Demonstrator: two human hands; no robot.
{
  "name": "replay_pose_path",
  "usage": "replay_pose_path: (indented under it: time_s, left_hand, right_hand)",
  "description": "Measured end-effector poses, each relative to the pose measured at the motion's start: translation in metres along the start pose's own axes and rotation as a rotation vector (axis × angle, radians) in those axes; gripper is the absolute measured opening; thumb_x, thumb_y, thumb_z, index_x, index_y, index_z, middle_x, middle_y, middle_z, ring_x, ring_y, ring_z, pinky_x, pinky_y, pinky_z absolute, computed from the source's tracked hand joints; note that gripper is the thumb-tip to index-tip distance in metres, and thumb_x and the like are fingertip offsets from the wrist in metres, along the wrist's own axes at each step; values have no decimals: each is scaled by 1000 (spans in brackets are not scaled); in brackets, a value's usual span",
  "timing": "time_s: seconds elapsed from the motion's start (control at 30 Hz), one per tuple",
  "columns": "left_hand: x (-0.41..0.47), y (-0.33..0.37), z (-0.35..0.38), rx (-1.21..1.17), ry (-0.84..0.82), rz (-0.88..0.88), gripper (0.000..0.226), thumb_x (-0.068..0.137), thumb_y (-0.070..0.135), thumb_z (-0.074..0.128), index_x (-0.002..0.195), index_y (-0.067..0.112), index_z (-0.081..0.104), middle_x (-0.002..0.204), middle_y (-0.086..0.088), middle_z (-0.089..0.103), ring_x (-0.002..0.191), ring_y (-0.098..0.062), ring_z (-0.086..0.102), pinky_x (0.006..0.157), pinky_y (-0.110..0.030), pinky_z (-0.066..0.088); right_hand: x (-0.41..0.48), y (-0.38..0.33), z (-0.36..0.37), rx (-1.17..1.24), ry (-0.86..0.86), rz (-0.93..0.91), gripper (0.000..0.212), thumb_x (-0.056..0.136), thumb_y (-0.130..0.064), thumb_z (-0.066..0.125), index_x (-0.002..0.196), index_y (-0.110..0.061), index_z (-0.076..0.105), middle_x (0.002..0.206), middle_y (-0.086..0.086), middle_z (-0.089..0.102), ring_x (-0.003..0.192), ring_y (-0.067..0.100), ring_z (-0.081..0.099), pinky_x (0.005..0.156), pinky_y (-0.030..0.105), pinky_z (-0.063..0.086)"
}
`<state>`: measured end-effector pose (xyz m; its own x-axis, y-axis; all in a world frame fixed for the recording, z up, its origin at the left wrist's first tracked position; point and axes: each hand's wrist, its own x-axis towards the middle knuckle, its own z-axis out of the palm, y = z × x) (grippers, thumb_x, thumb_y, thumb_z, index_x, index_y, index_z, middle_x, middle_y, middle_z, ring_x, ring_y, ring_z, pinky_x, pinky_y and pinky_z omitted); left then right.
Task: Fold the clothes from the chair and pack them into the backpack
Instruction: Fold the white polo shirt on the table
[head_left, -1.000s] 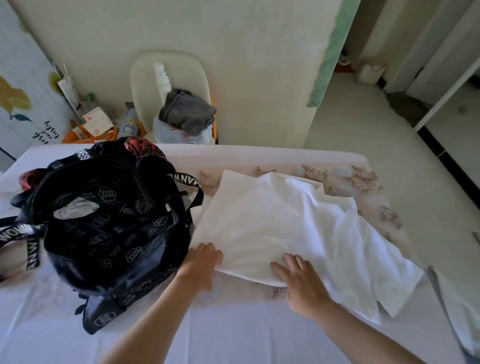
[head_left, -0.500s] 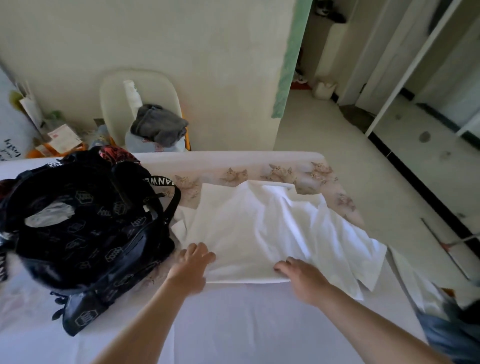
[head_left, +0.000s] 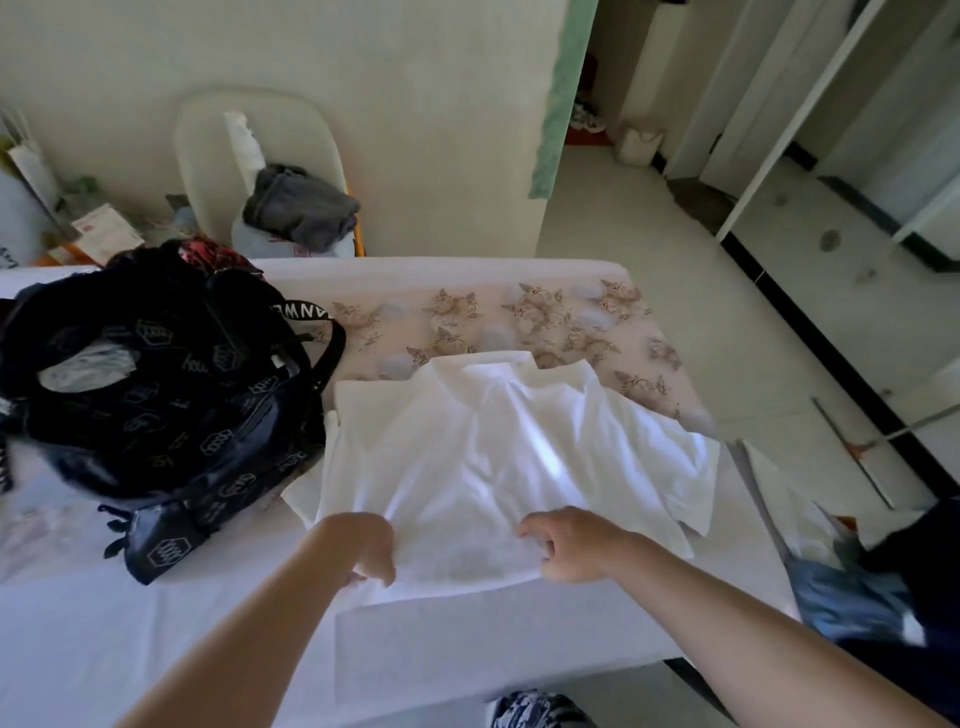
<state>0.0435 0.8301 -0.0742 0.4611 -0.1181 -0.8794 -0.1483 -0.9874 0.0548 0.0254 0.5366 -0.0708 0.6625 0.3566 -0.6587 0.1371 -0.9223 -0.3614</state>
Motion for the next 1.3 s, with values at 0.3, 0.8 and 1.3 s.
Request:
replay_pose_path:
  time_s: [0.3,0.8,1.3]
  left_hand:
    - [33,86,-59,-332,558,269,29,95,21,44,116,29,62,122,2,60,113,-19,56,91,-31,46]
    - [147,168,-164,-79,1034,91,46,96,36,51,140,23,45,135,-4,49,121,-27,45,97,-39,37]
    - [160,177,-142,-165,1264,289,33,81,10,65,112,21,65,114,-1,60,102,-27,56,83,-39,42]
  right_hand:
    - [12,74,-53,197,522,240,23,94,-22,47,108,-26,65,112,-10,62,102,15,61,85,31,50]
    - [83,164,-106,338,460,507,4,78,-23,49,82,-23,47,80,-7,60,82,21,58,72,32,39]
    - [95,178,-104,642,749,364,40,92,-31,63,128,-22,50,118,-3,61,105,21,61,83,32,45]
